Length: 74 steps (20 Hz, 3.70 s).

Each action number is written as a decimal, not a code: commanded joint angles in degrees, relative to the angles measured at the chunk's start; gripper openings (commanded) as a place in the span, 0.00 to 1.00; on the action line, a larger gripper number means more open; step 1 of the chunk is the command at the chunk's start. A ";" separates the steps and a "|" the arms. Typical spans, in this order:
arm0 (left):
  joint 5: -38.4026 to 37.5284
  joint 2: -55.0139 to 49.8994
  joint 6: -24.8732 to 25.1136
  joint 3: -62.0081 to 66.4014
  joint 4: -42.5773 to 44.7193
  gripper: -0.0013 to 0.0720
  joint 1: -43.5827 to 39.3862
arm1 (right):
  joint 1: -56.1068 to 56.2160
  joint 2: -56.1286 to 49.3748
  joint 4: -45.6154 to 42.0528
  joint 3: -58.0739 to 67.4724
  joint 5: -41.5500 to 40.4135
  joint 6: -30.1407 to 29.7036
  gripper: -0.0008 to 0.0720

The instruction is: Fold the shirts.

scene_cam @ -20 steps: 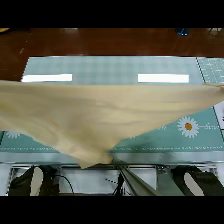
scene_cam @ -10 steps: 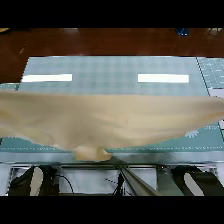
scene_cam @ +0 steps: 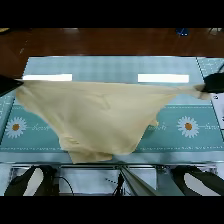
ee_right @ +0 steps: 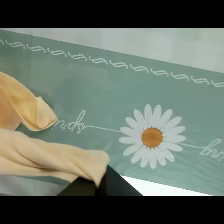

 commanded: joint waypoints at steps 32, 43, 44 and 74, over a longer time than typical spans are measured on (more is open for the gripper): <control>3.30 -23.78 5.09 -12.37 18.51 0.61 -1.22 | -12.04 -12.74 4.11 -7.54 -21.00 -3.32 0.68; 9.40 -20.31 10.75 -40.30 19.37 0.83 -1.25 | -22.38 -10.99 29.57 -23.82 -23.74 -14.95 0.68; 9.88 -20.31 10.99 -40.89 20.00 0.83 -1.25 | -22.38 -10.99 30.10 -23.82 -24.00 -14.95 0.68; 19.32 -25.53 11.74 -44.30 12.83 0.05 -9.09 | -7.52 -11.06 40.26 -39.87 -38.62 -27.41 0.83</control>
